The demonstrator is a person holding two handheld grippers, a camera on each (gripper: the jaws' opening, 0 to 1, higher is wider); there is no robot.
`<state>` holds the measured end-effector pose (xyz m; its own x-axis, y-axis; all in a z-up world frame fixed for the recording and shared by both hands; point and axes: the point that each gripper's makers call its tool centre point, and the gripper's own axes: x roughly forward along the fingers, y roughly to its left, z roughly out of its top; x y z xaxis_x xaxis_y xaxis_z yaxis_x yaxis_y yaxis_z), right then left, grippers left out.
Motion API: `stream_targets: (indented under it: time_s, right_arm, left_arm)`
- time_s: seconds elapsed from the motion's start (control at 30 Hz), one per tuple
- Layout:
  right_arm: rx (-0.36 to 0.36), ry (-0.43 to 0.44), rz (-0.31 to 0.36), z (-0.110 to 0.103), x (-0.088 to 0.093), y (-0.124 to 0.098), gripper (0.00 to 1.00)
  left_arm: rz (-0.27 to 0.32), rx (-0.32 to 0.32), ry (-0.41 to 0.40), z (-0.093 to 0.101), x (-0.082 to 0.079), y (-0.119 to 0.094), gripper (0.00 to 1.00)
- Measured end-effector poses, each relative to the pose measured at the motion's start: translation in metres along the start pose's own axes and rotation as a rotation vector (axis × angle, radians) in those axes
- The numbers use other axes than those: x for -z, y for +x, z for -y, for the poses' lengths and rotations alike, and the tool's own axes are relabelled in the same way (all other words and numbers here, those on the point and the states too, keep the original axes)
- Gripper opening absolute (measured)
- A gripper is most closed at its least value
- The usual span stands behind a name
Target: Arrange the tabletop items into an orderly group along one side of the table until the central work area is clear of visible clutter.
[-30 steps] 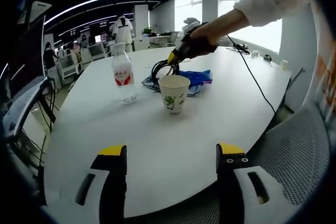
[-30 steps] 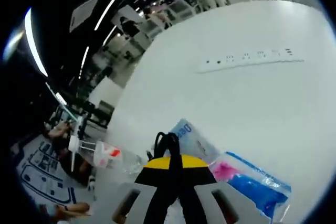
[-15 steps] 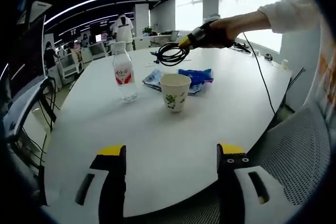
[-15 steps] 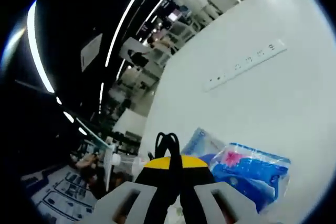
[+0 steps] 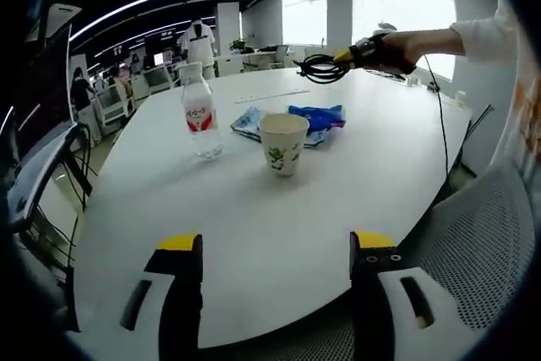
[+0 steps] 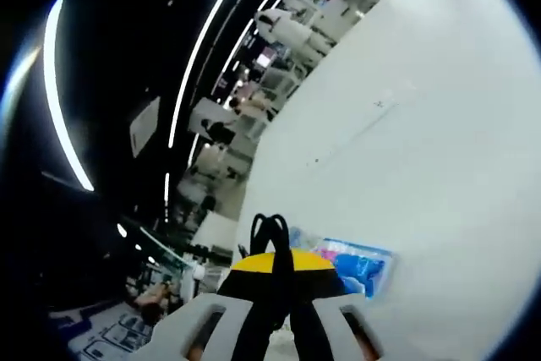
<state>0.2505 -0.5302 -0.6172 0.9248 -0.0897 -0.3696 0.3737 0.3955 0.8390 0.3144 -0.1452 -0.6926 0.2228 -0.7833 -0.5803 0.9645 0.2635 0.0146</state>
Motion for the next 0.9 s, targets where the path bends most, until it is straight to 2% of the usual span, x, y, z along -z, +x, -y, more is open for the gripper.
stream_targets:
  time_s: [0.2, 0.5, 0.7, 0.9]
  right_arm:
    - [0.036, 0.031, 0.038, 0.031, -0.015, -0.029, 0.0]
    - [0.07, 0.094, 0.082, 0.072, -0.035, -0.057, 0.0]
    - [0.114, 0.109, 0.085, 0.103, -0.045, -0.068, 0.0]
    - [0.144, 0.157, 0.086, 0.128, -0.045, -0.071, 0.0]
  left_arm:
    - [-0.02, -0.008, 0.0, -0.002, 0.004, 0.001, 0.71]
    - [-0.064, -0.019, 0.004, -0.003, 0.011, 0.003, 0.7]
    - [-0.084, -0.026, 0.004, -0.005, 0.014, 0.004, 0.68]
    - [-0.105, -0.041, -0.002, -0.008, 0.019, 0.003, 0.68]
